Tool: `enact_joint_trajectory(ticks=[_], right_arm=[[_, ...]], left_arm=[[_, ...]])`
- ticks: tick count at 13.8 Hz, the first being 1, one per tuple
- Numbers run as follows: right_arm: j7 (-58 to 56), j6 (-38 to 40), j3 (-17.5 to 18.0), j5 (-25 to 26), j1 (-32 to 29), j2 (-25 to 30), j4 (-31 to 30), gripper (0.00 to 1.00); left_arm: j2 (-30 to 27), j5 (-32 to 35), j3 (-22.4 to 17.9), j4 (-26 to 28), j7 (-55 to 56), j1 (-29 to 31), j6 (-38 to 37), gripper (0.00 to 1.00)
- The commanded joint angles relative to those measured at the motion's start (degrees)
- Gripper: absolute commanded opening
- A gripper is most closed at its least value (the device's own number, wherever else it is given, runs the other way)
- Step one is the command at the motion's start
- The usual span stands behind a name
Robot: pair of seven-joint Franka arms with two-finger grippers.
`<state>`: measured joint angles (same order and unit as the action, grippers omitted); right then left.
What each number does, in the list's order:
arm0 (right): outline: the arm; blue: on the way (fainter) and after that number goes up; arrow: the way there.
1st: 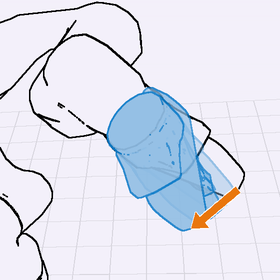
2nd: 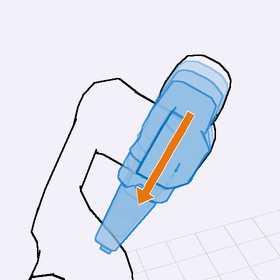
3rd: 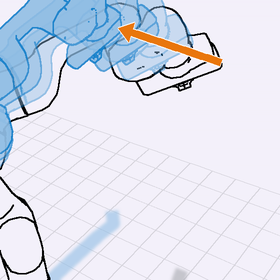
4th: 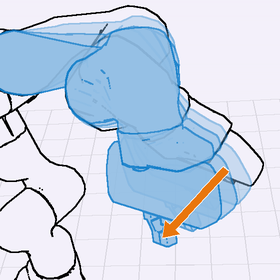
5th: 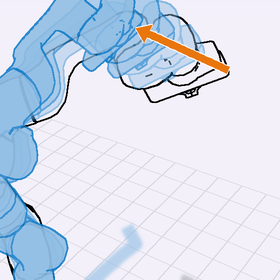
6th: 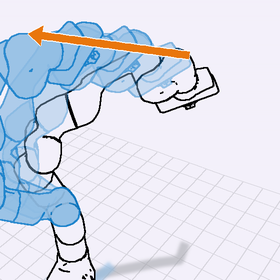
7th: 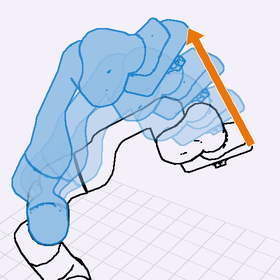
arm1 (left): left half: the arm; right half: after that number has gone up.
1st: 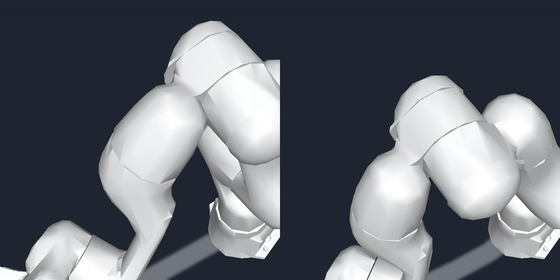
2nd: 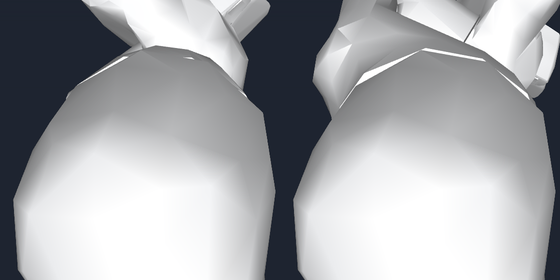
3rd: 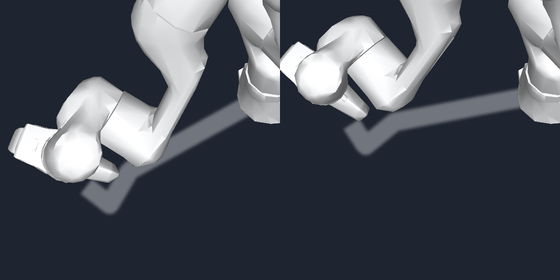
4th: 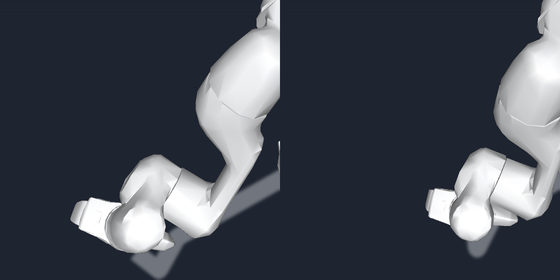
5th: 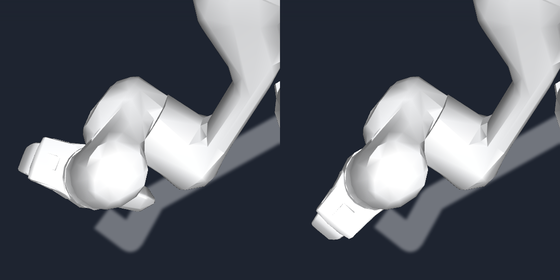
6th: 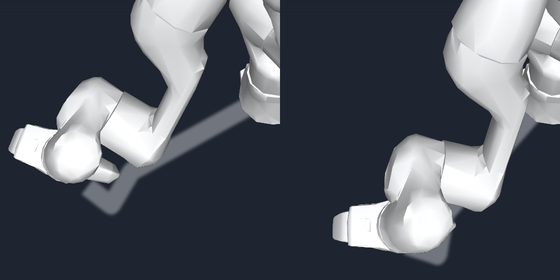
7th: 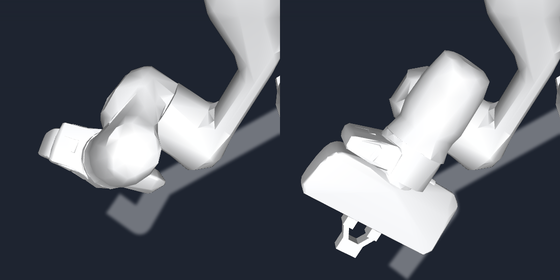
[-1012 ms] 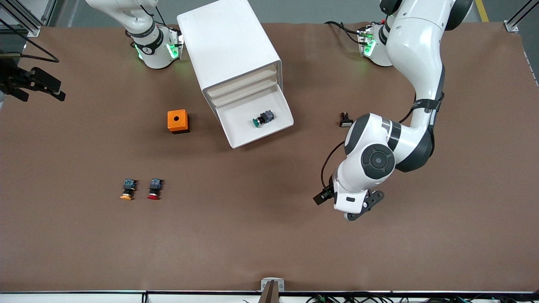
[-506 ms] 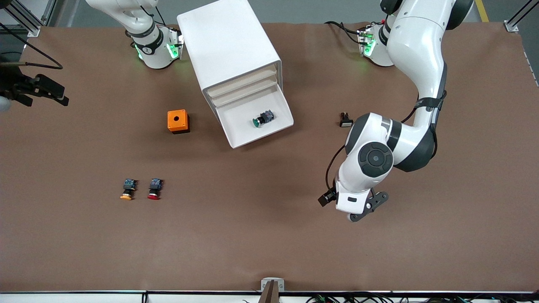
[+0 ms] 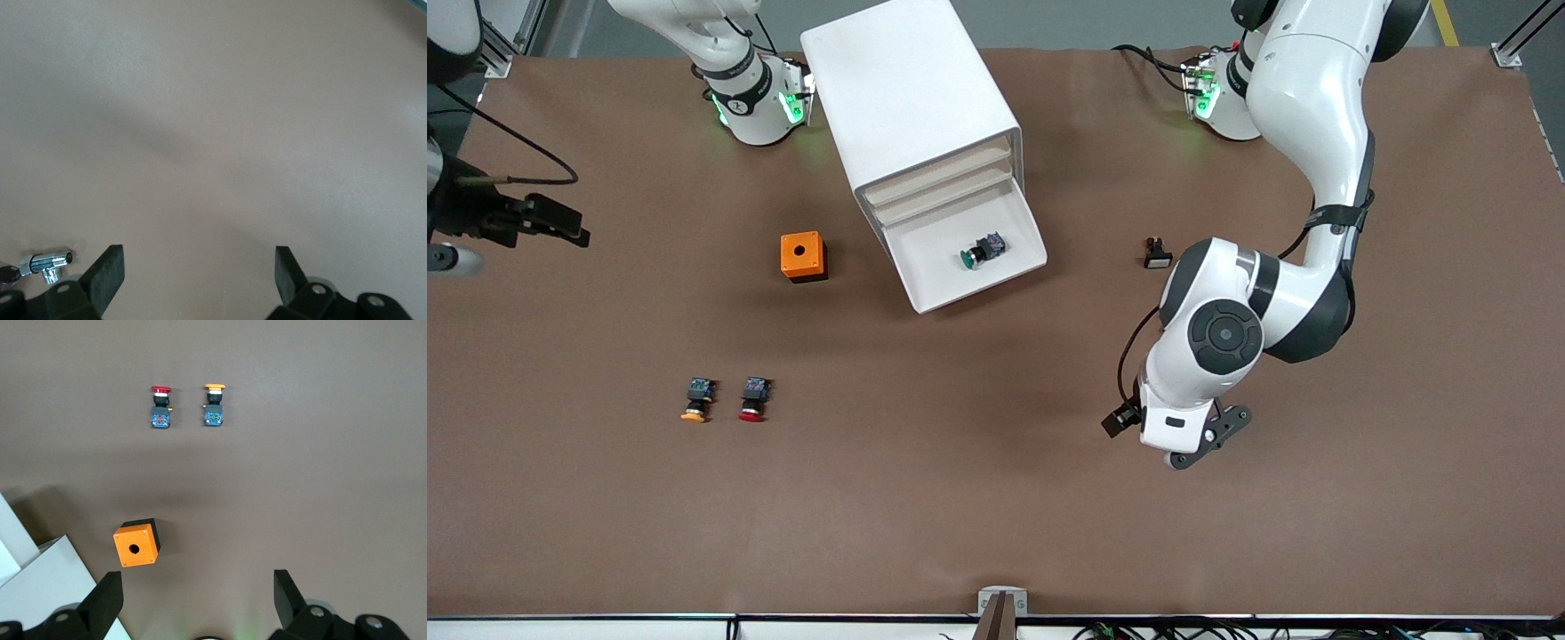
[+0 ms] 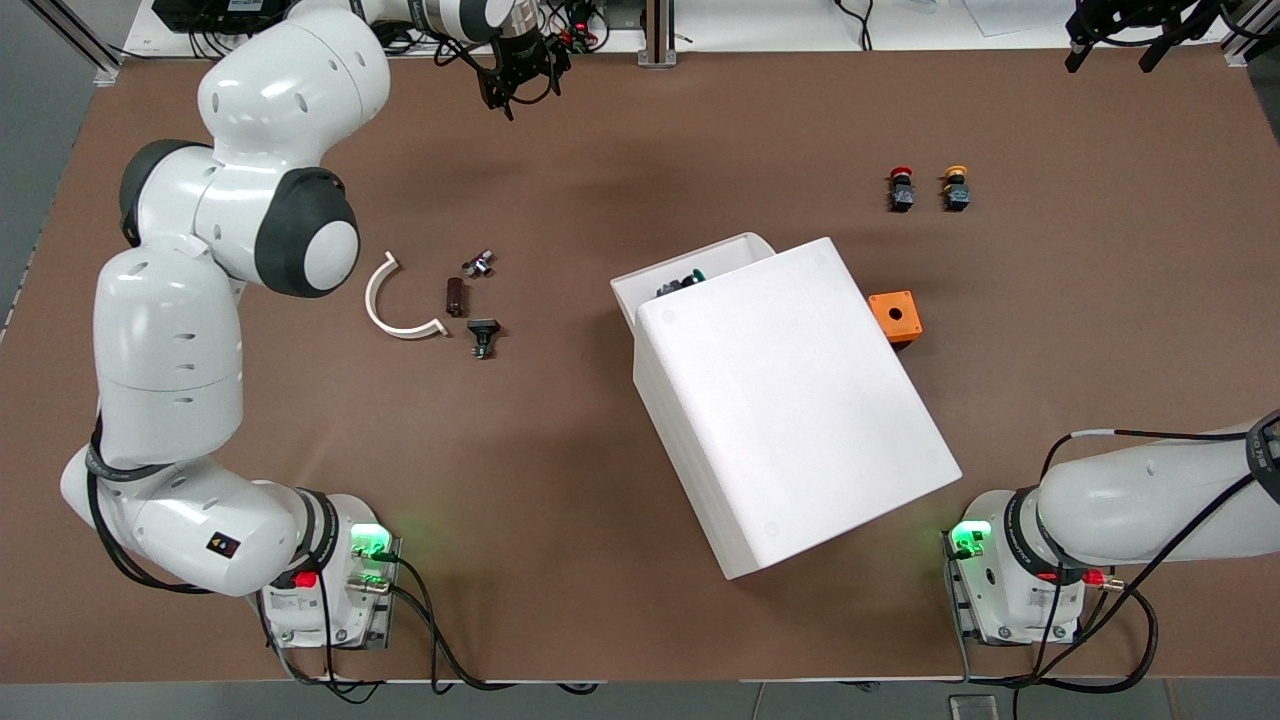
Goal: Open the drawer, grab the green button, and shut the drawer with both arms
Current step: 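Move the right gripper over the open drawer toward the green button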
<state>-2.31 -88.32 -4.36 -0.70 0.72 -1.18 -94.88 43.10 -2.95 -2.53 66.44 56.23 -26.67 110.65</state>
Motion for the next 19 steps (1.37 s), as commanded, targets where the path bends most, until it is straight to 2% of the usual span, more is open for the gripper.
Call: enact_joint_trajectory(ticks=[1, 5, 11, 14, 19], right_arm=[[-0.68, 0.78, 0.58, 0.79, -1.16, -1.72, 2.24, 1.0], [0.72, 1.13, 0.49, 0.88, -1.25, -3.48, 3.91, 1.0], [19.32, 1.48, 1.02, -2.45, 2.43, -2.95, 2.86, 1.0], [30.93, 1.4, 1.02, -5.18, 6.47, -2.77, 2.59, 1.0], [50.52, 0.09, 1.02, -5.28, 16.57, -2.69, 1.98, 1.0]], left_arm=[[-1.7, 1.28, -0.19, 1.85, -0.25, -0.05, 0.44, 0.99], [-1.7, 1.37, -0.19, 1.85, -0.25, 0.12, 0.44, 0.99], [-1.79, 1.37, -0.19, 1.85, -0.25, 0.12, 0.44, 0.99], [-1.79, 1.37, -0.19, 1.85, -0.25, 0.12, 0.44, 0.99], [-1.79, 1.28, -0.28, 1.85, -0.25, 0.21, 0.44, 0.99]])
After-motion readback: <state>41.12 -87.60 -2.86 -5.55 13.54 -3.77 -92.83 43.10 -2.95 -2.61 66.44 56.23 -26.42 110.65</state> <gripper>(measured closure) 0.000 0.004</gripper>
